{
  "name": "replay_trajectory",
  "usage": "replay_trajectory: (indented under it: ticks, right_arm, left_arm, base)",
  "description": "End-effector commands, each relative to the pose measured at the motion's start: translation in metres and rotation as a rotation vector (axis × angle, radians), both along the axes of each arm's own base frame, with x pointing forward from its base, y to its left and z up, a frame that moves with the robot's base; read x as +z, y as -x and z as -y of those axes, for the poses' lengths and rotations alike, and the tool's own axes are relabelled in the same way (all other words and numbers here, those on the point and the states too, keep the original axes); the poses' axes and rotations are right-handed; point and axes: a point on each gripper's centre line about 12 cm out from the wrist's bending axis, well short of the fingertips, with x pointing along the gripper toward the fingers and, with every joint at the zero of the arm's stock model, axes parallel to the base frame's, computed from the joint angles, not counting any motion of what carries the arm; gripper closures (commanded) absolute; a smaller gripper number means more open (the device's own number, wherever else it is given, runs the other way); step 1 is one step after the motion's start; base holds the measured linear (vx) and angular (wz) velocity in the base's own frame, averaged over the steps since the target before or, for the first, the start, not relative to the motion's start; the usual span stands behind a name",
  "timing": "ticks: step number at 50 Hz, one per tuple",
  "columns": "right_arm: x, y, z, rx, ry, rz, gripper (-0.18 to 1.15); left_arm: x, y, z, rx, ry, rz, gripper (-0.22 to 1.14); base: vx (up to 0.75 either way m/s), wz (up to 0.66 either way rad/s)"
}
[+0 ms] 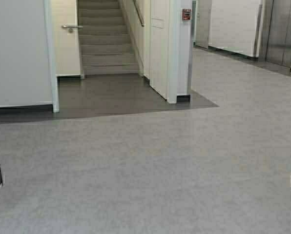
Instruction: Navigate to elevator, push the call button, then enter the elevator
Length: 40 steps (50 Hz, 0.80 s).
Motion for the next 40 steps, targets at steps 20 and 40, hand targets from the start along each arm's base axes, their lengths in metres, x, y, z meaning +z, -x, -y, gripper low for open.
replay_trajectory:
  ticks: [20, 40]
  right_arm:
    - [0.0054, -0.0001, 0.0, 0.0, 0.002, 0.021, 0.92]
    - [0.0037, -0.0044, 0.0001, 0.0, 0.0, 0.005, 0.92]
  left_arm:
    - [0.0007, -0.007, 0.0, 0.0, -0.01, -0.007, 0.89]
    - [0.003, -0.0057, -0.0001, 0.0, -0.009, 0.003, 0.89]
  base:
    - [0.81, -0.01]
    - [0.81, -0.18]
